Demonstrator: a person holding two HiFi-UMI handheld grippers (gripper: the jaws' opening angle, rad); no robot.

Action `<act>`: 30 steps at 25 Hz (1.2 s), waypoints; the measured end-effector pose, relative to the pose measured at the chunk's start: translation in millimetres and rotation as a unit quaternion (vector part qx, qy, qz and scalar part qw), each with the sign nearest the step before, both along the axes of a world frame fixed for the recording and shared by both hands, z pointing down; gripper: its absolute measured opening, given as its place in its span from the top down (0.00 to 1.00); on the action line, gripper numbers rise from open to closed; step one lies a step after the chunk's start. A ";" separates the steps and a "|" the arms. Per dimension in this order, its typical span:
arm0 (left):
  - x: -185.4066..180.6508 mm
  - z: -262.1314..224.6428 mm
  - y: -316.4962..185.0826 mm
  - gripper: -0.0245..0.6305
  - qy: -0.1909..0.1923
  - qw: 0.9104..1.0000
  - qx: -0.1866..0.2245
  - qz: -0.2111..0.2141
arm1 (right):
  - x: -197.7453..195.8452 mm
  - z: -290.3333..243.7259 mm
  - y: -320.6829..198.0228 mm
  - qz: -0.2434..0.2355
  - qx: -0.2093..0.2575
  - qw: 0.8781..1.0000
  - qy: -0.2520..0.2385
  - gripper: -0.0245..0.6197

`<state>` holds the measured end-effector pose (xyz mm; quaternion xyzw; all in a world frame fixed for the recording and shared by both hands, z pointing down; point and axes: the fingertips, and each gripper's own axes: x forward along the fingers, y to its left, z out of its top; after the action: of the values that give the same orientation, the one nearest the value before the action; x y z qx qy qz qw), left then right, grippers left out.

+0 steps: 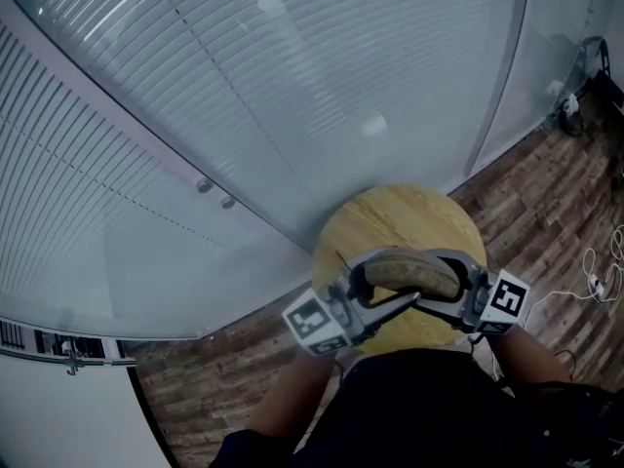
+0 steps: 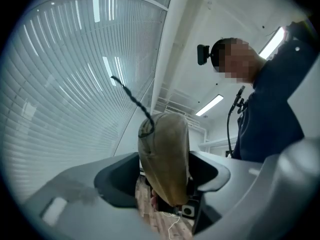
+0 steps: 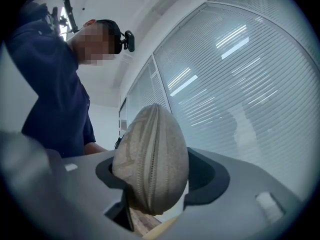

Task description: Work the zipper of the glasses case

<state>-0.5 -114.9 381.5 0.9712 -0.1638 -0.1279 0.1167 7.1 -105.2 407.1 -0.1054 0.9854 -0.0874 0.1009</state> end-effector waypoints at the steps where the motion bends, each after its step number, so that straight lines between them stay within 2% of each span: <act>1: 1.4 -4.9 1.7 0.47 0.007 1.000 0.000 0.004 | -2.9 -5.5 2.2 -0.010 -0.008 1.000 -0.018 0.50; 4: 6.1 -19.6 4.0 0.49 0.015 1.000 0.011 0.010 | -7.0 -23.7 3.9 -0.029 -0.037 0.996 -0.078 0.50; 8: 14.3 -30.6 7.7 0.49 0.015 0.999 0.026 0.015 | -10.3 -35.5 5.8 -0.047 -0.038 0.993 -0.101 0.50; 12: 13.7 -33.1 6.9 0.49 0.014 1.000 0.023 0.014 | -11.5 -36.1 6.6 -0.056 -0.036 0.993 -0.094 0.50; 16: 13.8 -26.1 6.1 0.51 0.001 1.000 0.002 0.012 | -9.4 -24.8 9.0 -0.050 -0.034 0.996 -0.065 0.48; 19: 9.4 -6.2 3.4 0.51 -0.034 0.999 -0.007 0.001 | -0.8 -18.0 12.0 -0.036 -0.027 0.998 -0.044 0.40; 21: 3.3 10.8 -1.6 0.51 -0.078 0.997 -0.003 -0.021 | 17.8 -14.3 5.2 -0.006 -0.029 0.999 -0.041 0.40; 23: -3.3 31.9 -8.9 0.51 -0.148 0.988 0.008 -0.042 | 37.4 -9.5 -10.0 0.036 -0.032 0.999 -0.023 0.41; 25: -8.4 54.2 -15.0 0.51 -0.205 0.977 0.016 -0.049 | 45.7 -5.8 -26.1 0.057 -0.053 0.997 0.005 0.41; 27: -8.3 70.1 -15.1 0.51 -0.225 0.974 0.002 -0.038 | 44.0 -7.2 -34.4 0.048 -0.076 0.996 0.022 0.41; 30: -2.8 85.2 -5.8 0.51 -0.240 0.971 -0.010 -0.009 | 33.9 -26.2 -33.5 0.013 -0.077 0.997 0.027 0.45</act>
<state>-3.4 -120.7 466.7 0.9707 -0.1974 0.1093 0.0828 41.0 -138.7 380.9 -0.1276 0.9768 -0.1586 0.0667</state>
